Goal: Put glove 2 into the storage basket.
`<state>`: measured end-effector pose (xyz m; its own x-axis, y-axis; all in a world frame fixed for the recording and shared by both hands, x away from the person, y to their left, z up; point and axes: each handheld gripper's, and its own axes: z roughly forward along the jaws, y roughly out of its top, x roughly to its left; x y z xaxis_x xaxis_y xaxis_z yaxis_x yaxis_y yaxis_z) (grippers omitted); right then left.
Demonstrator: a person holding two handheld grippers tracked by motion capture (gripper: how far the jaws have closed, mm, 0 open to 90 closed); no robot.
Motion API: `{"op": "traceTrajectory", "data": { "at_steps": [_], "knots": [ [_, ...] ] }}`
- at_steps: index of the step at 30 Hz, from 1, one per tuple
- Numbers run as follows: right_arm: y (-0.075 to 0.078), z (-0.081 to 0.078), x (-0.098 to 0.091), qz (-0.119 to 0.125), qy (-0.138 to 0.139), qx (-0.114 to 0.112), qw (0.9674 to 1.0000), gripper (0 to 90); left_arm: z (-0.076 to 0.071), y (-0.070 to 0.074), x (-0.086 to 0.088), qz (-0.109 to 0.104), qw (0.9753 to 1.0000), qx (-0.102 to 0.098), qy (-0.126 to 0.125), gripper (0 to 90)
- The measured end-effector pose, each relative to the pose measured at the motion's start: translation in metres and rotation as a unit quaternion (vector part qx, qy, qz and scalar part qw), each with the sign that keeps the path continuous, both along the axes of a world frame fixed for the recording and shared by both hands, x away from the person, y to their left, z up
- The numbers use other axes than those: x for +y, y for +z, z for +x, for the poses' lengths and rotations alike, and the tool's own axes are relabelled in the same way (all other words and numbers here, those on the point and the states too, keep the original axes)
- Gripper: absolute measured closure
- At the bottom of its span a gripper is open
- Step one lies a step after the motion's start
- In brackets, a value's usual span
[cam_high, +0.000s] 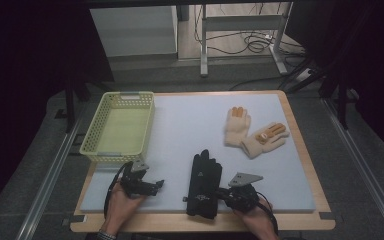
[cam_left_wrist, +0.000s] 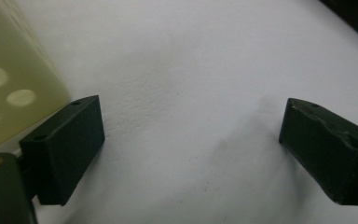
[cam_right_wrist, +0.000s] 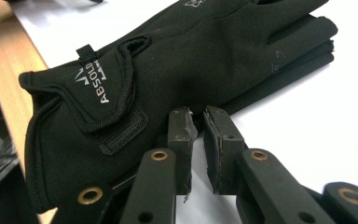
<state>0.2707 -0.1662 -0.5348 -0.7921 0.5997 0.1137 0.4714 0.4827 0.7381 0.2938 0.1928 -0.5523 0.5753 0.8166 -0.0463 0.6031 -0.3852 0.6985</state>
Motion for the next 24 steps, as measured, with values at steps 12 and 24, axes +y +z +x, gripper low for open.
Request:
{"op": "traceTrajectory", "data": {
  "at_steps": [12,24],
  "knots": [
    [-0.003,0.025,0.041,-0.004,-0.003,-0.016,0.9999,79.2,0.0,-0.001,0.017,0.001,1.0,0.002,0.009,3.2],
    [-0.004,0.044,0.07,-0.015,0.0,-0.025,0.9996,77.7,0.0,-0.001,0.018,0.001,1.0,0.003,0.006,3.4]
  ]
}}
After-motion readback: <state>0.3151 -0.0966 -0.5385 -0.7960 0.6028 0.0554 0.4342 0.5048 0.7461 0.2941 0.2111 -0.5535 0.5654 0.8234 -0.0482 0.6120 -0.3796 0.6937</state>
